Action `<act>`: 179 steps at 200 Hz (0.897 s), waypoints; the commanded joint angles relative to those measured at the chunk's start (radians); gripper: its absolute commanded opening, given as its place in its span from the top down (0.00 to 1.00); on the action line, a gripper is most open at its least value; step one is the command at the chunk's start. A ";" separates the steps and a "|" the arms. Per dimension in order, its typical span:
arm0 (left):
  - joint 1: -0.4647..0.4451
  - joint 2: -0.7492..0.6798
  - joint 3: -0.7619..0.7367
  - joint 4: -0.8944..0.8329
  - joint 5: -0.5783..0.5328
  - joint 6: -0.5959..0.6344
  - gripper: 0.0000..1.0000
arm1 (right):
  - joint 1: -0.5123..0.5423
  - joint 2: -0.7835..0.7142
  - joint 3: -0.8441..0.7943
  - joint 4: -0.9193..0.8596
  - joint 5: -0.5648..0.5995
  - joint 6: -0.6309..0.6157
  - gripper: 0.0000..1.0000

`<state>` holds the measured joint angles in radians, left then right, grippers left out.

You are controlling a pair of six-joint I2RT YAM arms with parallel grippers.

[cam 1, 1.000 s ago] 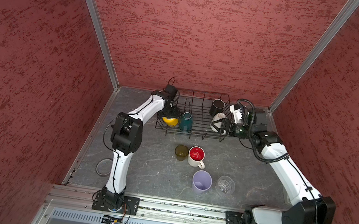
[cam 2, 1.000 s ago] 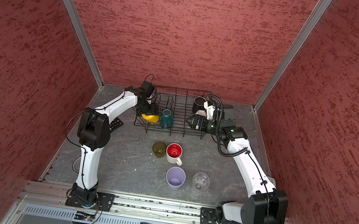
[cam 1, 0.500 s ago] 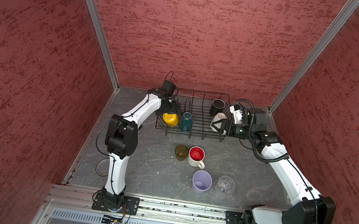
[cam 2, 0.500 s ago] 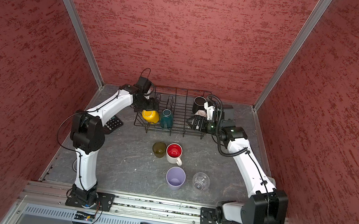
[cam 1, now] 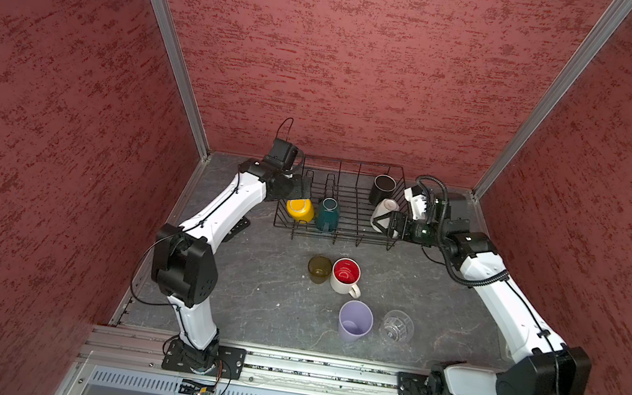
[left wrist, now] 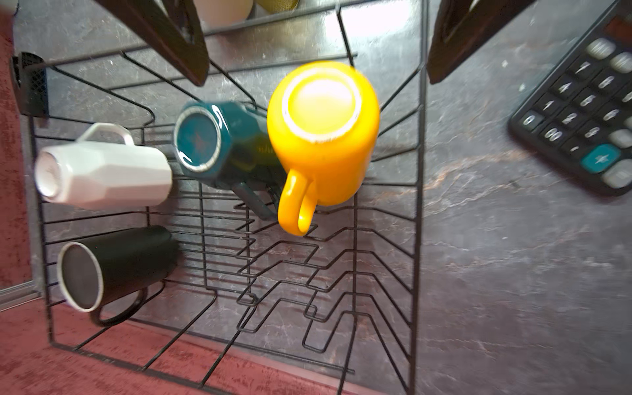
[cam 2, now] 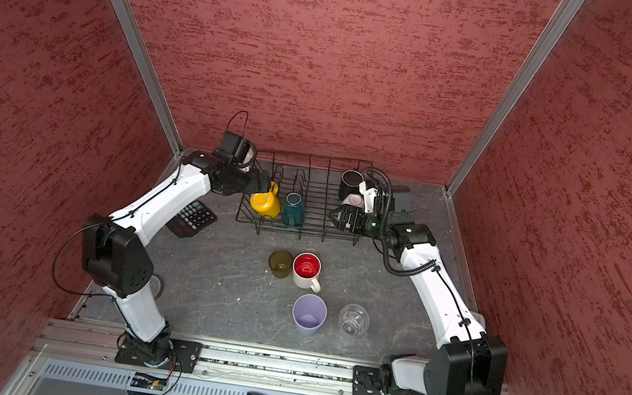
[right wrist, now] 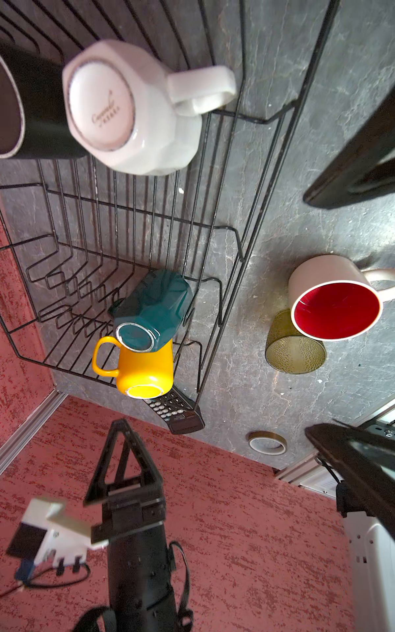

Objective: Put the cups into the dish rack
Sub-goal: 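Lower the yellow mug upright into the rack beside the green mug with the left gripper, then open the left gripper and lift it off the yellow mug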

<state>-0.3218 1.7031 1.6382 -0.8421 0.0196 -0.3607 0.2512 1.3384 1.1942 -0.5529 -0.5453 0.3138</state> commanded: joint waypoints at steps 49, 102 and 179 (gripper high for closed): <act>-0.018 0.000 -0.077 0.032 -0.015 0.046 0.00 | -0.006 -0.014 0.005 -0.013 0.015 -0.019 0.01; -0.044 0.131 -0.006 0.061 -0.025 0.034 0.00 | -0.006 -0.025 -0.004 -0.019 0.018 -0.021 0.01; -0.030 0.222 0.047 0.047 -0.015 0.065 0.18 | -0.007 -0.019 -0.004 -0.019 0.017 -0.024 0.01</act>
<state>-0.3603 1.9114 1.6524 -0.8028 -0.0029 -0.3187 0.2512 1.3384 1.1938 -0.5667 -0.5438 0.3054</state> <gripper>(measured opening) 0.859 0.986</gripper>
